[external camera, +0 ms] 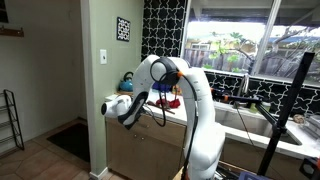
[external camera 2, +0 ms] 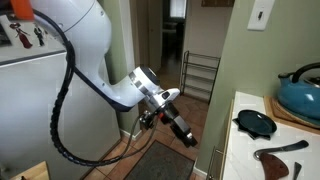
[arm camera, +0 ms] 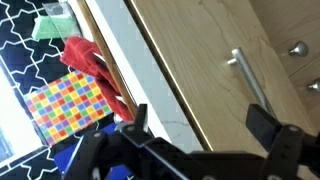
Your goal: Close the open drawer.
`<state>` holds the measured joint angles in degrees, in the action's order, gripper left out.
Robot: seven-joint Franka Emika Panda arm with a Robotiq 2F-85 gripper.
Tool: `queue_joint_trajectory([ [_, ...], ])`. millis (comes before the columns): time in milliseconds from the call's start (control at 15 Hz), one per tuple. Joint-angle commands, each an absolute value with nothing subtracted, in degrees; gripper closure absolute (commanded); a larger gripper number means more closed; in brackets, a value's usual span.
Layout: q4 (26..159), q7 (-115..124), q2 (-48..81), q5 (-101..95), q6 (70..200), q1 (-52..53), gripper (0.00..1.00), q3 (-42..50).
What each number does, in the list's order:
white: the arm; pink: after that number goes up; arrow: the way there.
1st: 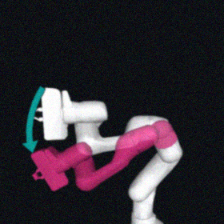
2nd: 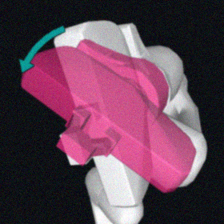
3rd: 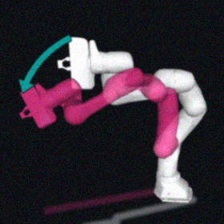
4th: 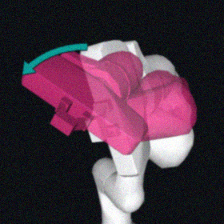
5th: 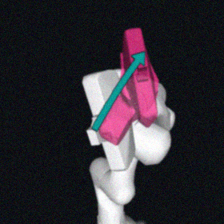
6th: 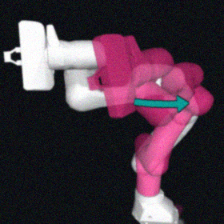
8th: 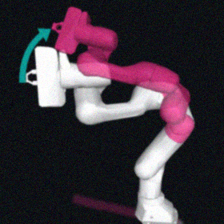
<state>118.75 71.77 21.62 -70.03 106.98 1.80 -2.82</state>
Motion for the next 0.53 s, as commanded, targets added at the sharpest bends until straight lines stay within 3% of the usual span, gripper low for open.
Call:
queue_joint_trajectory([
  [0,120.9,74.67,18.06,-62.06,104.69,2.55,0.0,-3.2],
  [467,122.56,79.65,13.15,-50.26,108.25,3.81,0.0,-3.8],
])
